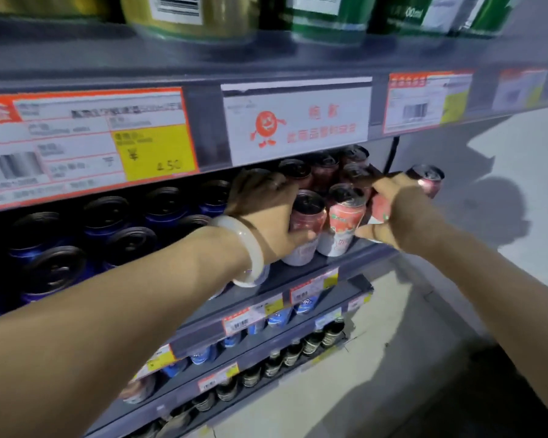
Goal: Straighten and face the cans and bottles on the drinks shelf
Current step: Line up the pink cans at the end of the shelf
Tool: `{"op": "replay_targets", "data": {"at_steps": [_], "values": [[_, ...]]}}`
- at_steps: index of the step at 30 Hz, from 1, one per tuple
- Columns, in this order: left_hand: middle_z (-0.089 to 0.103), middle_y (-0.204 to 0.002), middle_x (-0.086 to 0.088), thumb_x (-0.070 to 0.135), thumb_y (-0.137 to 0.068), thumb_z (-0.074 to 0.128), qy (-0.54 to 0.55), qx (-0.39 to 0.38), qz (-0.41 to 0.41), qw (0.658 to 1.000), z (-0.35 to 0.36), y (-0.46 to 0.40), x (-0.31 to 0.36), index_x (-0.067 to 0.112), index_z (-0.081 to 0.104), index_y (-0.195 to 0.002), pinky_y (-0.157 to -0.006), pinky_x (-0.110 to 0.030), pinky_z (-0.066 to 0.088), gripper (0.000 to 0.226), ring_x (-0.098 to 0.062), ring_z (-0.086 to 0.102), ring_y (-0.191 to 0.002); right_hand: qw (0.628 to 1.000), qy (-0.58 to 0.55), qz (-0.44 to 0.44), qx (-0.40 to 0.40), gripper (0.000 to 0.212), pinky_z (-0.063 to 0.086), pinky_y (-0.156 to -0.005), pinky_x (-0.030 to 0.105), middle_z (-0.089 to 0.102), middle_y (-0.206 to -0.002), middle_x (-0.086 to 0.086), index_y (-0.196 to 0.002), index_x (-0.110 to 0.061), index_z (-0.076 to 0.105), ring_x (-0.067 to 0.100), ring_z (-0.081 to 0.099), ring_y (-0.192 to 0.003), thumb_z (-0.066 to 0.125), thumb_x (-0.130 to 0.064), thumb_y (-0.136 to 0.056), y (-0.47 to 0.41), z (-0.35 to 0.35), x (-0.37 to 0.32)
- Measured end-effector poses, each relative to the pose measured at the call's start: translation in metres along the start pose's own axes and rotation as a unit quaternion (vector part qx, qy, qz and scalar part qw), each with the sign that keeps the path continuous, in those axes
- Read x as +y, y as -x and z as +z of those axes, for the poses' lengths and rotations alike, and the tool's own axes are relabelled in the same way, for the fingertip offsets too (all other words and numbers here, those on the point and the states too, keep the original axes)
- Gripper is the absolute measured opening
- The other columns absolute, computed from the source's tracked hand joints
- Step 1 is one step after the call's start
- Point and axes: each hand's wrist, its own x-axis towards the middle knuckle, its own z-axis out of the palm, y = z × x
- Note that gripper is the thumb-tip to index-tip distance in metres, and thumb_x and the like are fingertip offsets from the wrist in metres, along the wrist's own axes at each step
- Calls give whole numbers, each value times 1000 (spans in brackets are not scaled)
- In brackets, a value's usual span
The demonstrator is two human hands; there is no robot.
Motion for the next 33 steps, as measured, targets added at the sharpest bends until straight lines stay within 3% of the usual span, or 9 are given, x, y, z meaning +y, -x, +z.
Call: {"op": "replay_targets", "data": {"at_steps": [4,8,11,15,19,21,26,29,33], "values": [[54,-125,-8,72,-70,42,-24,-30,-28,999,10,-28,19,24,44,-127,-103,-42,30,74,-31,49,-116,999,-21,-22,-32,66,38,-90,25,50,-122,15,-124,-10,52,30,51,-111,80,-33,-68,-16,9,-4],[62,-111,-6,75,-54,20,-58,-13,-43,997,11,-33,25,27,54,-114,-96,-38,36,84,-31,56,-106,997,-8,-68,-28,53,41,-86,31,56,-116,17,-118,-11,57,32,53,-106,74,-36,-73,-19,21,1],[60,-104,-4,66,-61,35,-46,-19,-80,996,5,-26,17,25,55,-106,-99,-37,30,64,-28,50,-108,993,-66,-96,2,54,41,-84,31,55,-110,16,-120,-12,57,32,52,-107,75,-33,-73,-14,24,-1],[48,-124,-1,68,-67,56,-70,-55,-94,992,6,-26,13,26,51,-116,-108,-41,21,65,-27,35,-122,987,-111,-109,-34,62,40,-88,31,37,-100,3,-130,-15,49,30,50,-109,73,-34,-76,-11,20,2],[37,-141,-2,84,-49,33,-27,-33,-72,996,3,-31,31,26,39,-133,-110,-41,22,102,-28,31,-130,986,-125,-108,-5,56,37,-77,23,46,-101,5,-120,-12,58,22,54,-96,76,-36,-73,-13,4,27],[35,-143,-4,77,-51,38,16,-24,-60,998,1,-39,42,21,39,-134,-109,-38,25,101,-26,33,-131,989,-121,-69,54,54,35,-80,23,54,-105,12,-117,-13,61,26,54,-98,77,-36,-71,-17,-10,48],[35,-142,-7,50,-71,68,77,-26,-12,997,13,-88,76,18,33,-139,-109,-33,27,82,-26,34,-131,998,40,-53,7,72,31,-96,34,53,-122,7,-125,-25,53,28,41,-118,75,-54,-63,-32,-20,89],[26,-149,-5,43,-76,63,50,-72,-34,996,28,-121,88,20,17,-147,-114,-40,21,87,-26,25,-138,988,131,-83,-7,71,27,-93,35,55,-120,5,-127,-26,48,28,39,-118,68,-60,-67,-40,-18,90],[22,-152,-8,59,-69,45,-44,-122,-71,989,48,-143,97,20,7,-148,-113,-48,19,96,-31,24,-137,978,165,-130,-7,57,24,-99,38,59,-114,6,-123,-24,50,30,42,-116,65,-47,-73,-50,-14,94]]}}
